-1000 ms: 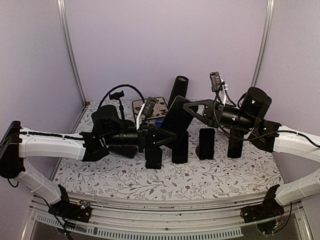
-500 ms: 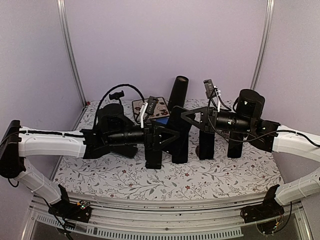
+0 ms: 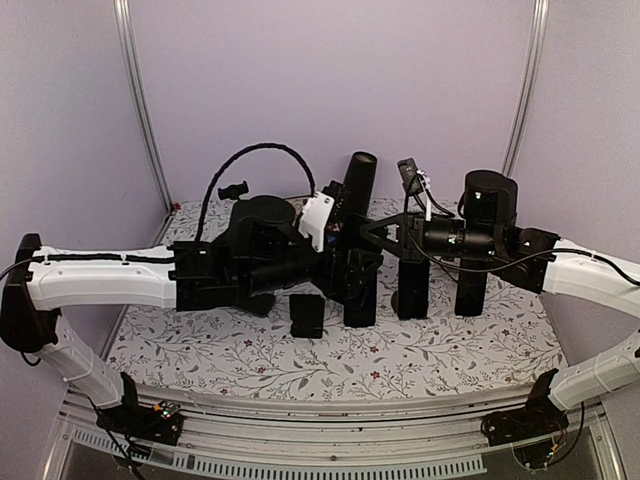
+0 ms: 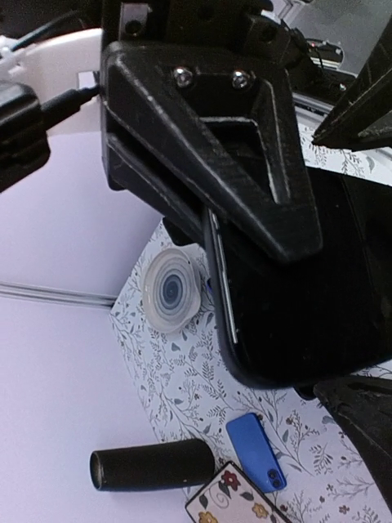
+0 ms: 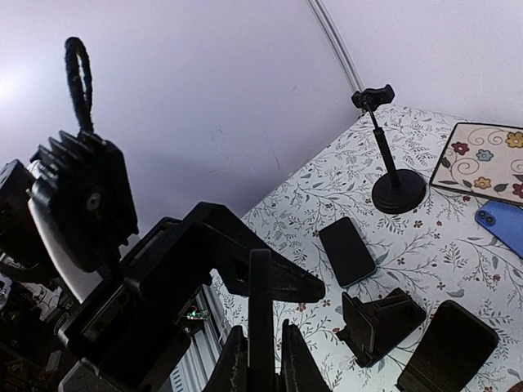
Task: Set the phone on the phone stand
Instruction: Pass from the right arm to the left
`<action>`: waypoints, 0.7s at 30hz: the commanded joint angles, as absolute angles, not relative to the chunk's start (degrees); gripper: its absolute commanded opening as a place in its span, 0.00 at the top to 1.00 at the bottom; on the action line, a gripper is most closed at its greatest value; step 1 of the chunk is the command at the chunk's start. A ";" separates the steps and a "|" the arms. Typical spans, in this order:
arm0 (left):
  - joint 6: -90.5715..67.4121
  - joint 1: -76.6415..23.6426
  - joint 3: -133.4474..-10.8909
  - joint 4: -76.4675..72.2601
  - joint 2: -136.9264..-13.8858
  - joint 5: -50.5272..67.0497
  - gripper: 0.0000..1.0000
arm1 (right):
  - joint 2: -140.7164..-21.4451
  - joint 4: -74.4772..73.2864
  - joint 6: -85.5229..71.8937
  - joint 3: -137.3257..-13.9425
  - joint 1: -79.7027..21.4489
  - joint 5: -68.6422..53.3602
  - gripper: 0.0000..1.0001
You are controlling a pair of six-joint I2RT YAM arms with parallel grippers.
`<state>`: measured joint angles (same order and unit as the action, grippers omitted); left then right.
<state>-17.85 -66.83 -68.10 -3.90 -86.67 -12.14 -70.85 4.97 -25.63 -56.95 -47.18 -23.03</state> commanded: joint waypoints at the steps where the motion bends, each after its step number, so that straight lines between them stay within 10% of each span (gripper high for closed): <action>1: -13.87 -69.70 -73.01 4.51 -90.52 -23.43 0.04 | -71.42 4.77 -24.82 -59.92 -47.24 -21.96 0.97; 21: -15.73 -71.75 -79.81 11.01 -95.36 -35.00 0.03 | -72.90 3.49 -24.74 -59.91 -47.22 -21.80 0.97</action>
<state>-15.00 -71.64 -78.83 10.00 -96.42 -32.67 -72.93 2.37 -25.41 -57.80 -47.18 -22.28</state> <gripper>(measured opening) 0.965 0.107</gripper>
